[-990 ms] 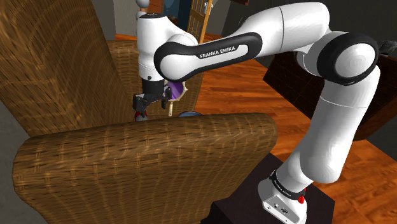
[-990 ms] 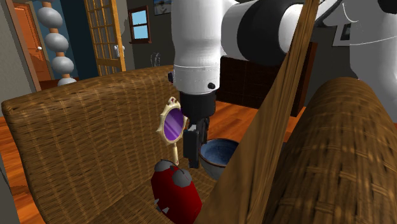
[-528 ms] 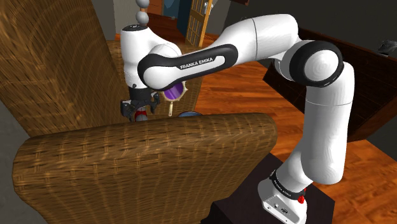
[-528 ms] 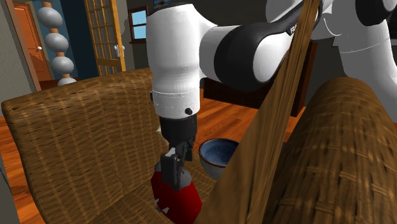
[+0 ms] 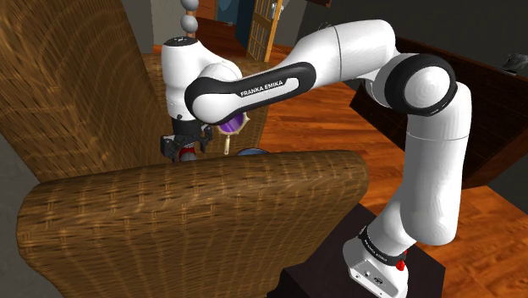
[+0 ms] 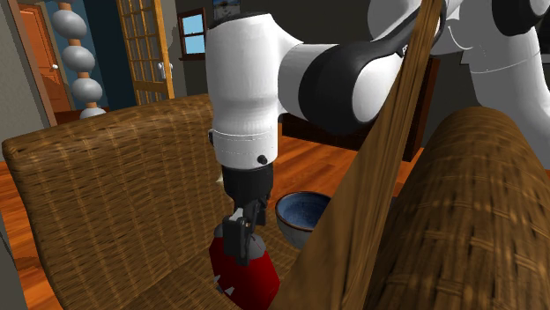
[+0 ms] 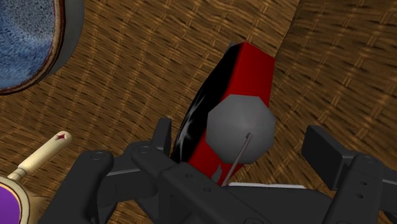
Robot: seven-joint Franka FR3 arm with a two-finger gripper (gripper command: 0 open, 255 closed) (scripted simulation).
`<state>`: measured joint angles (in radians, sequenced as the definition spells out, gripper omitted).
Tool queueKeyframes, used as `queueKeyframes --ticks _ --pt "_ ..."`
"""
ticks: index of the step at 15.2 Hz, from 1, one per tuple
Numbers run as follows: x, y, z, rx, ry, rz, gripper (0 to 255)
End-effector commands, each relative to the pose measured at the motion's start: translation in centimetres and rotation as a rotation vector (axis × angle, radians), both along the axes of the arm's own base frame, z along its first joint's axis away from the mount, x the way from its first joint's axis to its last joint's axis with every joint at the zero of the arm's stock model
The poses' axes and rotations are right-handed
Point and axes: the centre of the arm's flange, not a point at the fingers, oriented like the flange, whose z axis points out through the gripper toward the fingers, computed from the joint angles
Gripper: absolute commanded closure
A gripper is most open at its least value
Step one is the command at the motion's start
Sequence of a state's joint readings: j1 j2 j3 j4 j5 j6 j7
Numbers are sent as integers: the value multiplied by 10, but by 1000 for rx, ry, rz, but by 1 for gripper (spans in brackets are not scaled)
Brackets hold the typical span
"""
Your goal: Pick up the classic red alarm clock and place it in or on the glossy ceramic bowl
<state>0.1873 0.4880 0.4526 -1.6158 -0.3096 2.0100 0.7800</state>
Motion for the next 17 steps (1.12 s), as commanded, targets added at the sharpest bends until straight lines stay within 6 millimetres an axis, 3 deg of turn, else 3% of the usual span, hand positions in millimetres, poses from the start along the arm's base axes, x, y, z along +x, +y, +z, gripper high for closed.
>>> queueKeyframes --ticks 1,4,5,13,17 --pt "0 0 -17 0 17 -2 0" --pt "0 0 -17 0 17 -2 0" --pt "0 -2 -19 0 17 -2 255" --pt "1 0 -20 0 17 -2 255" --pt "0 0 -2 0 17 -2 255"
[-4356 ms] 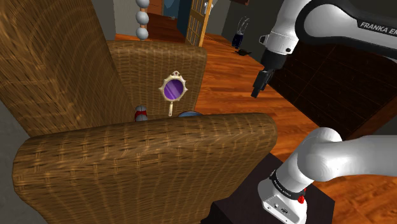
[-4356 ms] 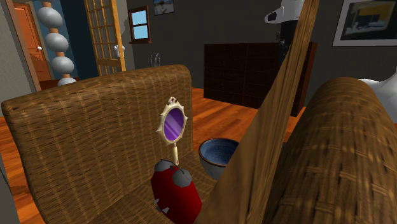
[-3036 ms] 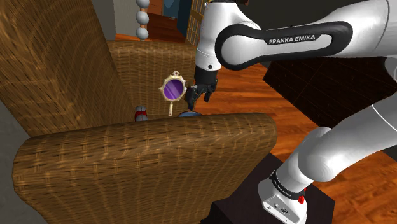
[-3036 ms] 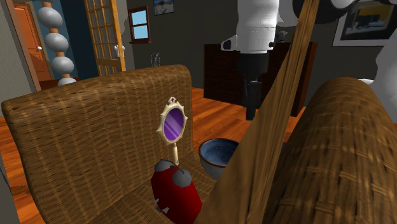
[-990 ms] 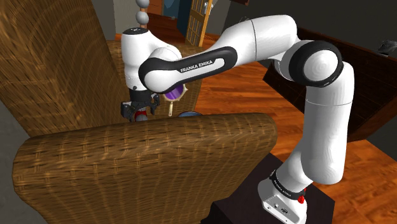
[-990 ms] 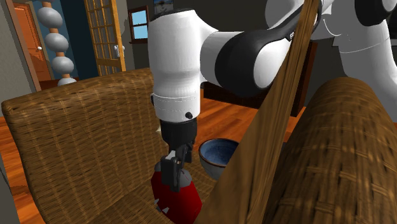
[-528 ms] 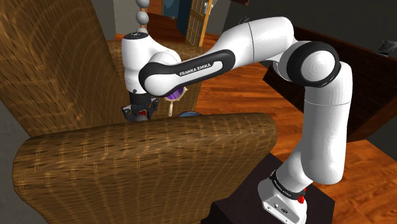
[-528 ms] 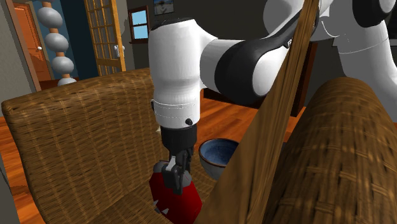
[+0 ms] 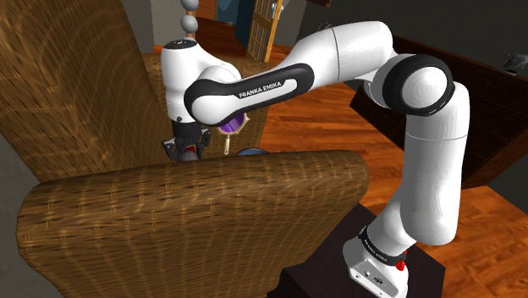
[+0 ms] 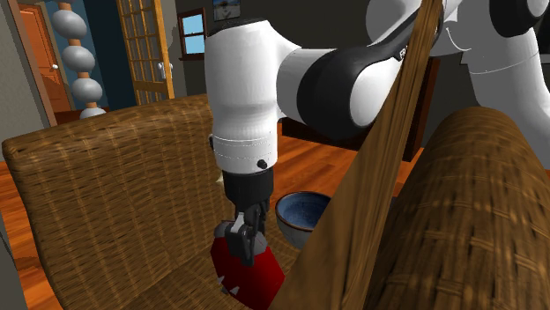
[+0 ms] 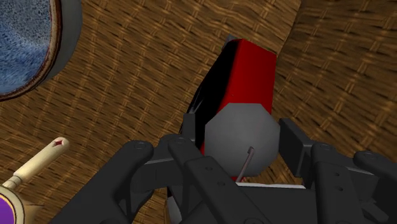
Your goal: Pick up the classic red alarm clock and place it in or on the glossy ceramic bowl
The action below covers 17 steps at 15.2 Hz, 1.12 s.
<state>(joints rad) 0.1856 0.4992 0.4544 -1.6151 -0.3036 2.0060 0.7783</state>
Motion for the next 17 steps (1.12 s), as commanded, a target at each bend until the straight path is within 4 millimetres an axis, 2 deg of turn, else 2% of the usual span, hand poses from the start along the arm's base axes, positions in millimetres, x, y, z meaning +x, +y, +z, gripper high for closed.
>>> queueKeyframes --ticks 1,17 --pt "0 0 10 0 0 0 255" --pt "0 0 95 0 0 0 255"
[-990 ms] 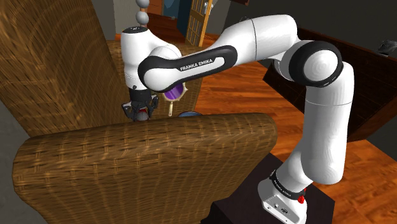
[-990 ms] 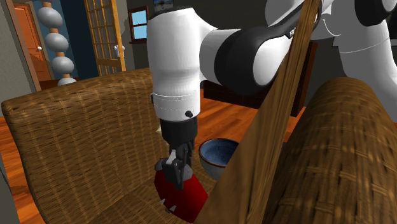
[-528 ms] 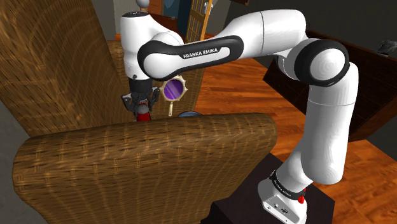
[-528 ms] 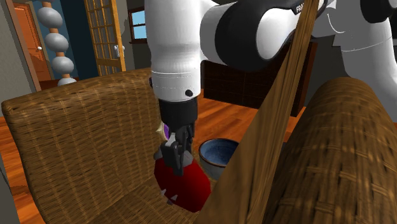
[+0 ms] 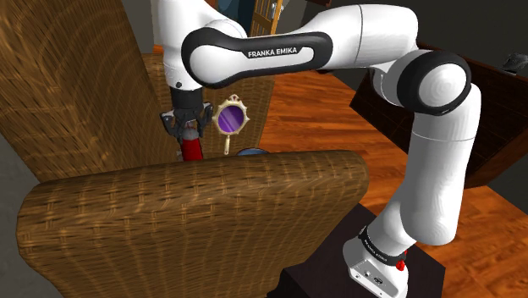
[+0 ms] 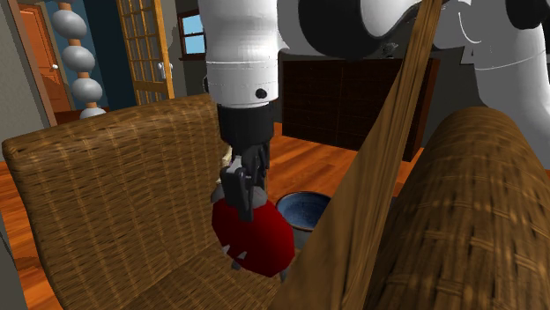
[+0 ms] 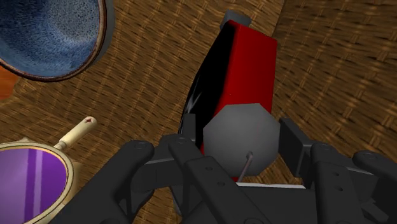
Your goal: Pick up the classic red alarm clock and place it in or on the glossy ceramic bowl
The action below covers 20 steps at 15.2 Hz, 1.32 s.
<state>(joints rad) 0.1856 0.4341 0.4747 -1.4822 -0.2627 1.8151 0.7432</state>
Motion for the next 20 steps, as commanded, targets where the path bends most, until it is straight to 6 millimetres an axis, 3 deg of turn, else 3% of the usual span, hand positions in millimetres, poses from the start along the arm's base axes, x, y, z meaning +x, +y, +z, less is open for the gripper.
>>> queueKeyframes --ticks 1,13,20 --pt "1 0 12 1 -1 0 255" --pt "1 0 72 1 -1 0 255" --pt "-40 -80 93 1 -1 0 255"
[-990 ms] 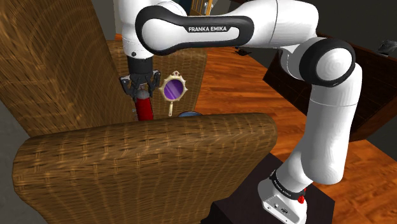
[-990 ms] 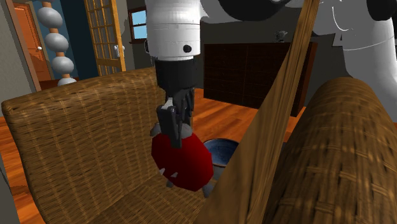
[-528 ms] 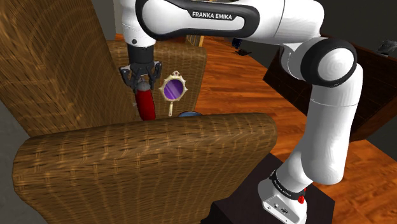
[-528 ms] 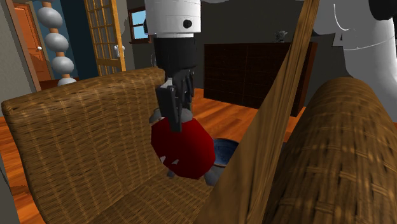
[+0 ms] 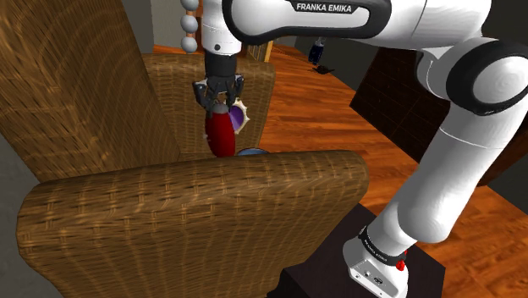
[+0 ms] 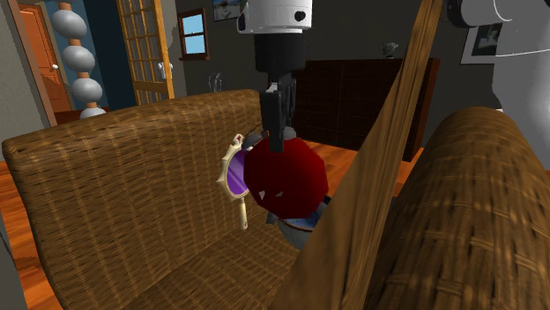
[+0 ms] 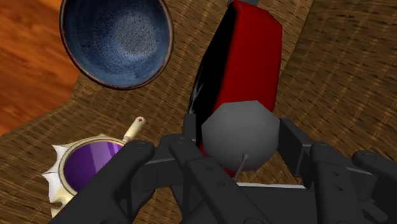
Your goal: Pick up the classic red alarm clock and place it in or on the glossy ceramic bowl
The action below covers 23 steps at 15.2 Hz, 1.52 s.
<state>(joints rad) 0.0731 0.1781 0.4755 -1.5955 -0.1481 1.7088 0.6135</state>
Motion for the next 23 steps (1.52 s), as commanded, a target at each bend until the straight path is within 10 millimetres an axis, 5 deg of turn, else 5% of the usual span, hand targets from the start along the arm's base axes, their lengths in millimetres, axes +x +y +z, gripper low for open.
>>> queueKeyframes --ticks 1,14,23 --pt "-11 -24 7 1 -1 1 255" --pt "-86 -171 46 1 -1 1 255" --pt "-86 -171 -2 1 -1 1 255"
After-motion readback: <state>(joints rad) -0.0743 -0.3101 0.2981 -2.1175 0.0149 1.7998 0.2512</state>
